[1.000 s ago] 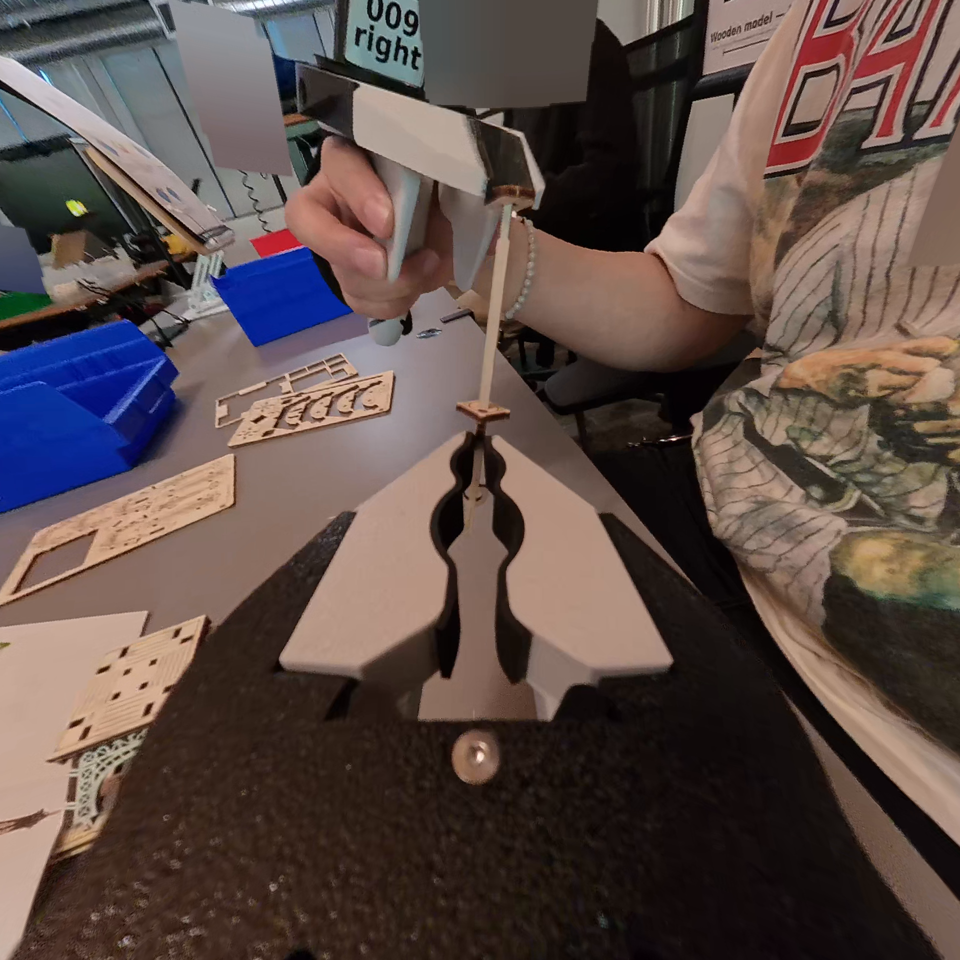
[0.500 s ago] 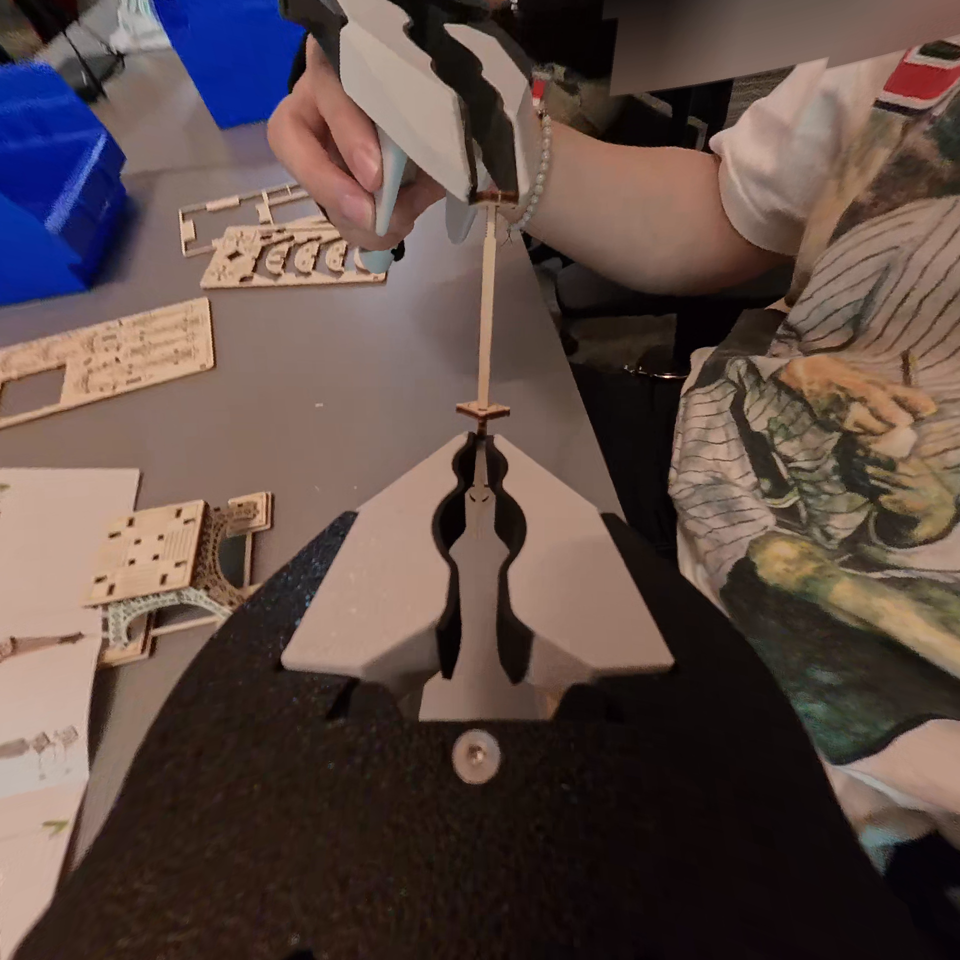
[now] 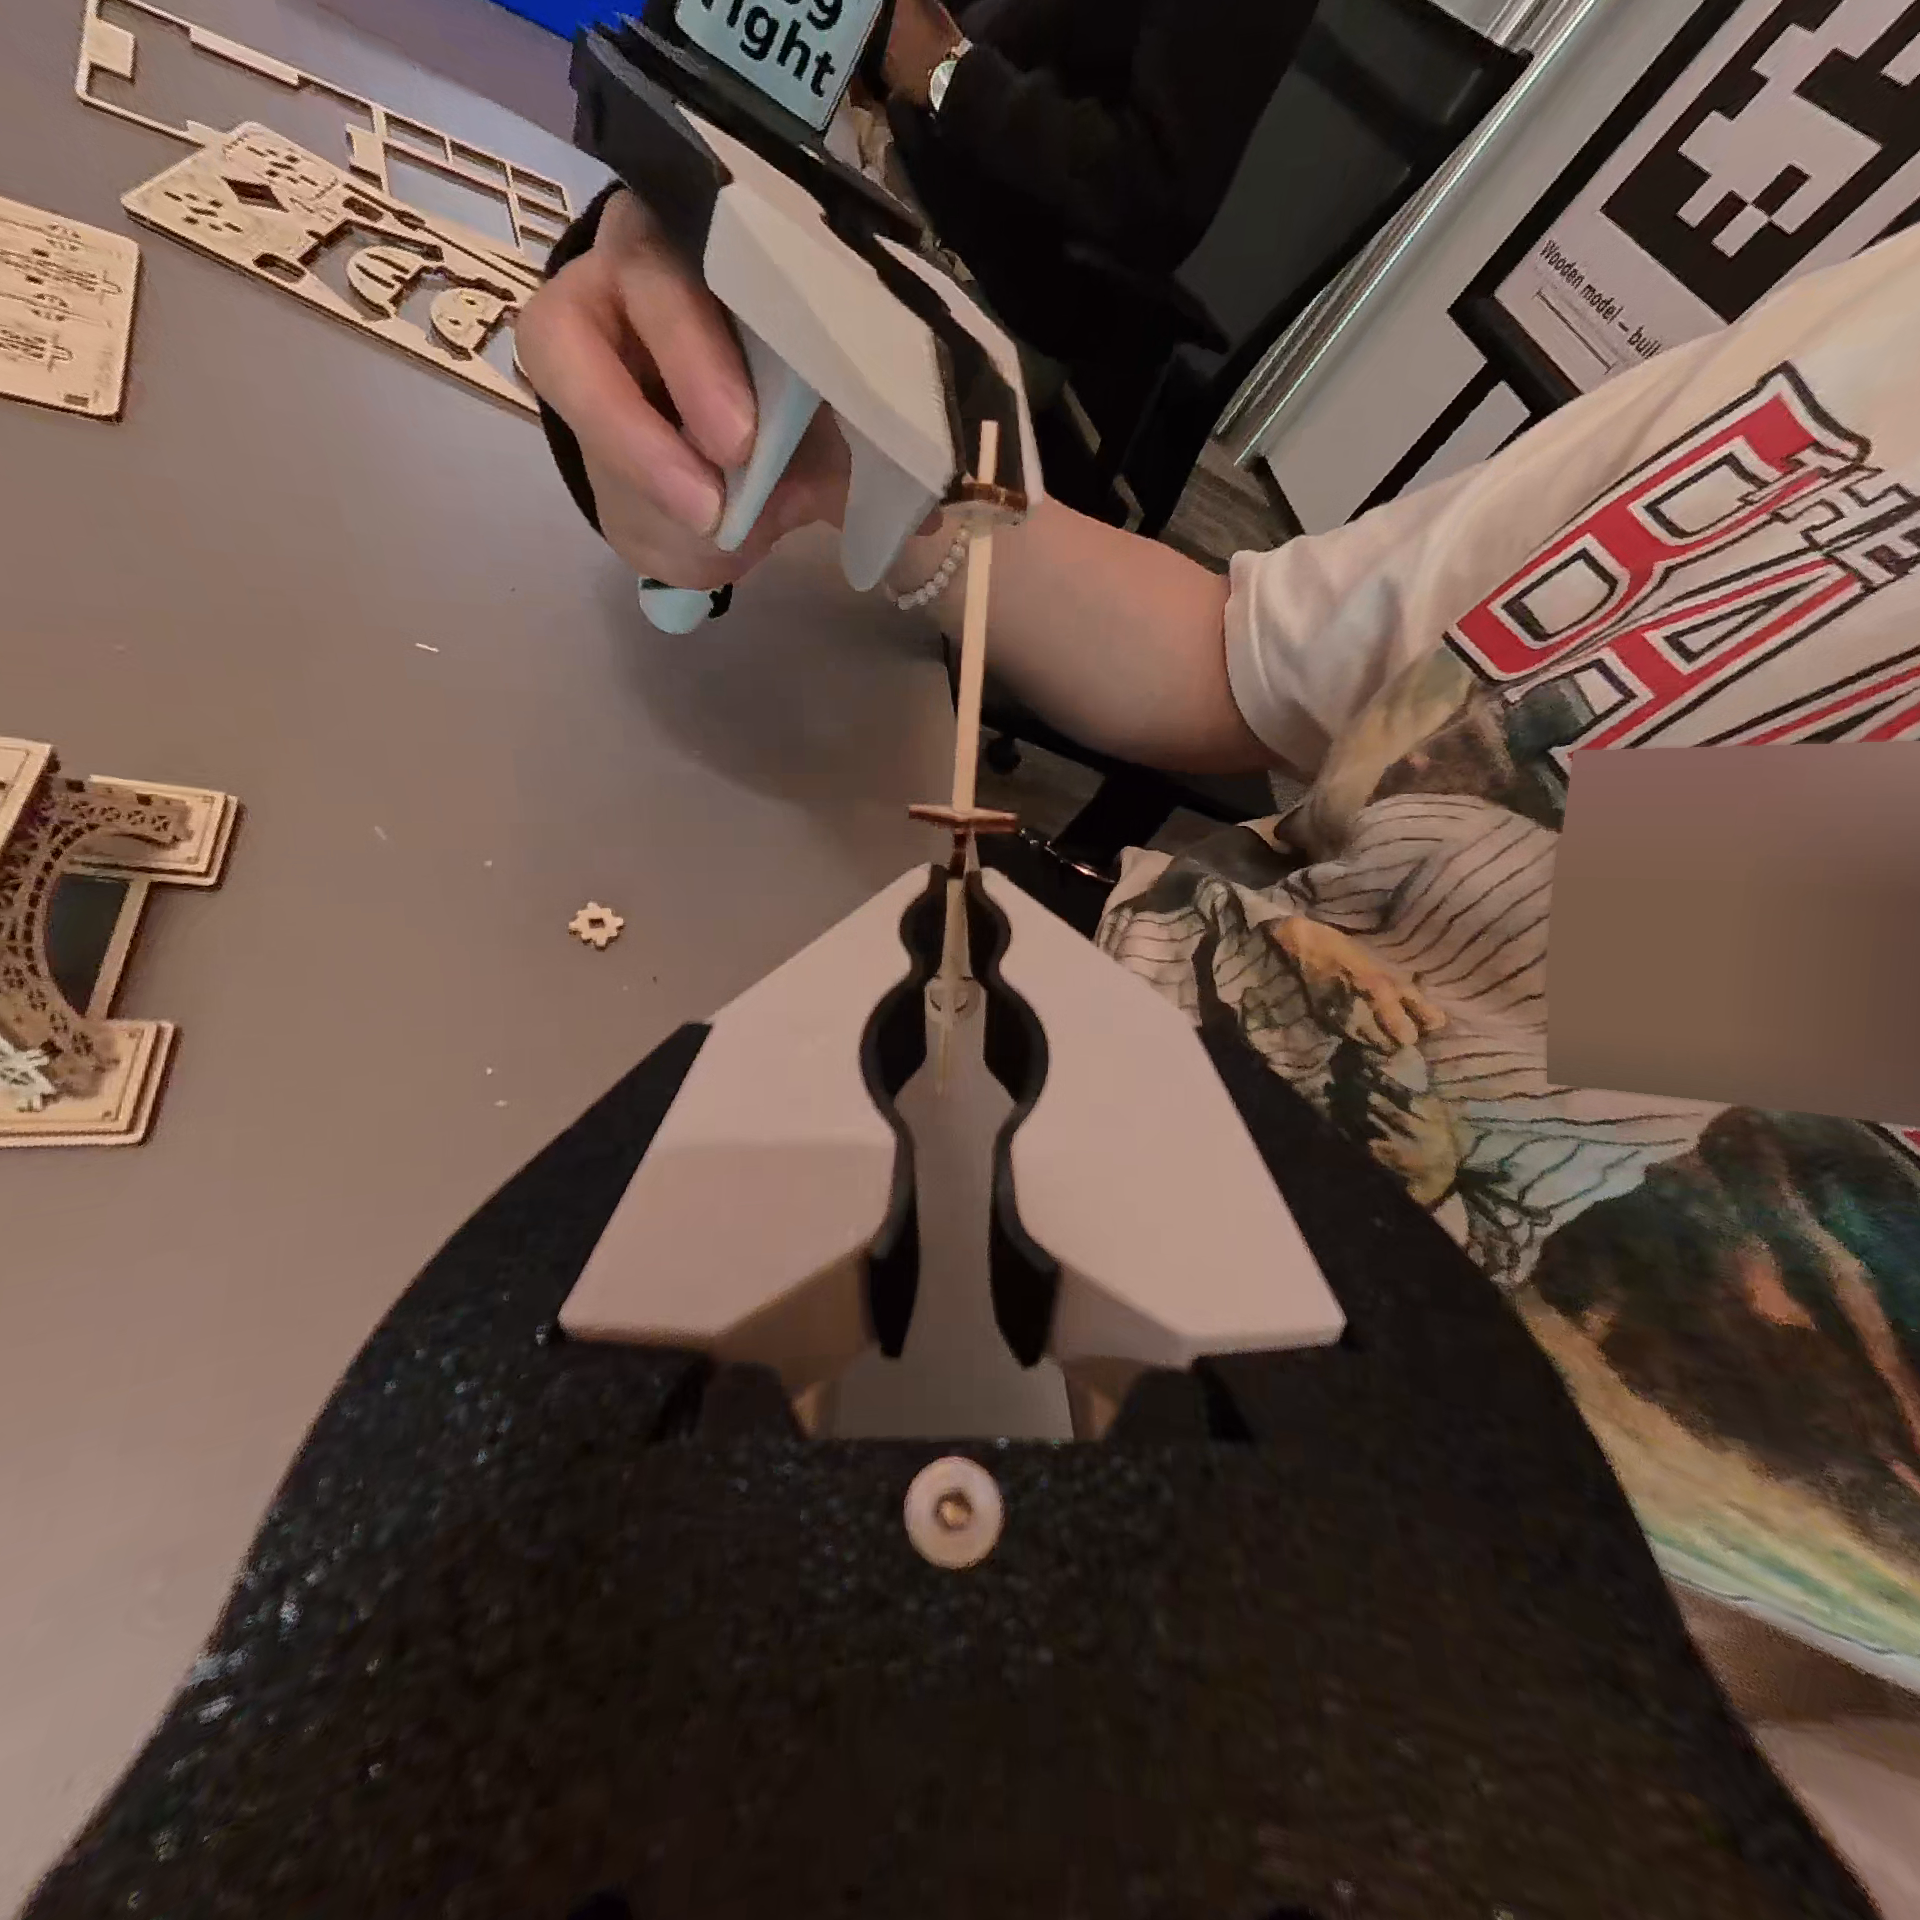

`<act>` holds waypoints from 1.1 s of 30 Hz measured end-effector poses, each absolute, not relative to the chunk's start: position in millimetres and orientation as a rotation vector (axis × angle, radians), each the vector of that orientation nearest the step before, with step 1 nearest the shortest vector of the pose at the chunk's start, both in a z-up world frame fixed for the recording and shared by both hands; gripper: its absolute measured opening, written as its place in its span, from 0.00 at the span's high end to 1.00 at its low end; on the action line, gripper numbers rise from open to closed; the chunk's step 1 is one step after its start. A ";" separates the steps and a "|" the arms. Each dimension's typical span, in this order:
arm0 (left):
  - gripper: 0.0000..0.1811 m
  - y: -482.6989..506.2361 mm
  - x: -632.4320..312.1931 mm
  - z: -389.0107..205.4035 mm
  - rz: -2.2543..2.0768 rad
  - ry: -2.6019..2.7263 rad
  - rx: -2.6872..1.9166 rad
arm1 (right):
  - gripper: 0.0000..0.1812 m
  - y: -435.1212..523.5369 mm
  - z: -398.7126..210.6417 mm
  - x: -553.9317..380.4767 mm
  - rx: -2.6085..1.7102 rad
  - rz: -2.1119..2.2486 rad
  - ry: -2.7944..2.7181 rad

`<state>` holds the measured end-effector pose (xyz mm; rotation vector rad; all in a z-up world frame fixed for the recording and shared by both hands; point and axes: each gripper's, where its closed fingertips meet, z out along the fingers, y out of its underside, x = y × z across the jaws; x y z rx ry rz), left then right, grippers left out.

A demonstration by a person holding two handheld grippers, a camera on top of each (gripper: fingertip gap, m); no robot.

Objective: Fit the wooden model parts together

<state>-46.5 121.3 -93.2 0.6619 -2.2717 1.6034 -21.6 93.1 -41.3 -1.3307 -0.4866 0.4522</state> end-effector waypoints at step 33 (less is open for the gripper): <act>1.00 133.7 -8.7 -57.7 2.362 -2.554 0.282 | 0.84 117.5 6.2 -10.9 -1.519 -0.027 -0.306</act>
